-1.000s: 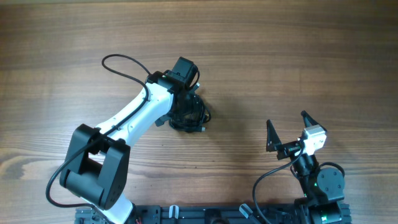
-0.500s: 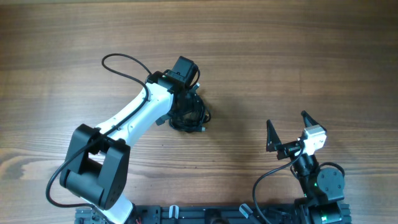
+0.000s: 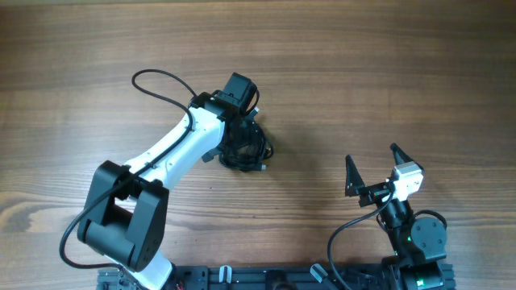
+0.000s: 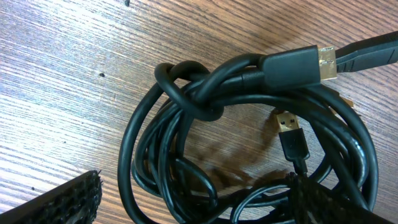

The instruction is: Untangle cables

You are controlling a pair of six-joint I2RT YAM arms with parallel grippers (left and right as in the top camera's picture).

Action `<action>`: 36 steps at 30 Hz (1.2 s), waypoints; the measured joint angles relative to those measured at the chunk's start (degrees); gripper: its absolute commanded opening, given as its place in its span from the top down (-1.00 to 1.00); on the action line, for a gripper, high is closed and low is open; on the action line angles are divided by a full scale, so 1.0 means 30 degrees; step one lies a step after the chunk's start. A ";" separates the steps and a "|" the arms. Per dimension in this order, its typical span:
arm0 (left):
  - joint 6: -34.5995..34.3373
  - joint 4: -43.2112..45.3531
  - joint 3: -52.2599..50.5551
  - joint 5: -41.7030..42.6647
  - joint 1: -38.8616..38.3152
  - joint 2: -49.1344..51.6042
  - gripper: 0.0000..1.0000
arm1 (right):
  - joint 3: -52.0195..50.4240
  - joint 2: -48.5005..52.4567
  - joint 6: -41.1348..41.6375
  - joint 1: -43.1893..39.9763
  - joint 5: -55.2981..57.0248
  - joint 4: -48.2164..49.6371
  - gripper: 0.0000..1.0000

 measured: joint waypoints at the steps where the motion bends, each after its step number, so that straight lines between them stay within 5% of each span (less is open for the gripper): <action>1: 0.0000 0.0007 0.0000 -0.0007 0.0000 0.0000 -1.00 | 0.0000 0.0000 0.0000 0.0000 0.0000 0.0000 -0.99; 9: 0.0000 0.0138 0.0000 0.0000 0.0000 0.0000 -0.99 | 0.0000 0.0000 0.0000 0.0000 0.0000 0.0000 -1.00; 12: 0.0211 0.0226 0.0000 0.0007 0.0007 0.0000 -0.83 | 0.0000 0.0000 0.0000 0.0000 0.0000 0.0000 -1.00; 26: 0.2339 -0.0219 0.0765 0.0510 -0.1668 -0.0867 -0.99 | 0.0000 0.0000 0.0000 0.0000 0.0000 0.0000 -1.00; 29: 0.2506 0.0342 0.0714 0.0138 -0.1982 0.0087 -0.81 | 0.0000 0.0000 0.0000 0.0000 0.0000 0.0000 -1.00; 32: 0.2703 0.0466 0.0707 -0.0189 -0.1982 0.0634 -0.22 | 0.0000 0.0000 0.0000 0.0000 0.0000 0.0007 -1.00; 36: 0.2820 0.0648 0.0678 -0.0306 -0.1982 0.0831 -0.18 | 0.0000 0.0000 0.0000 0.0000 0.0000 0.0000 -1.00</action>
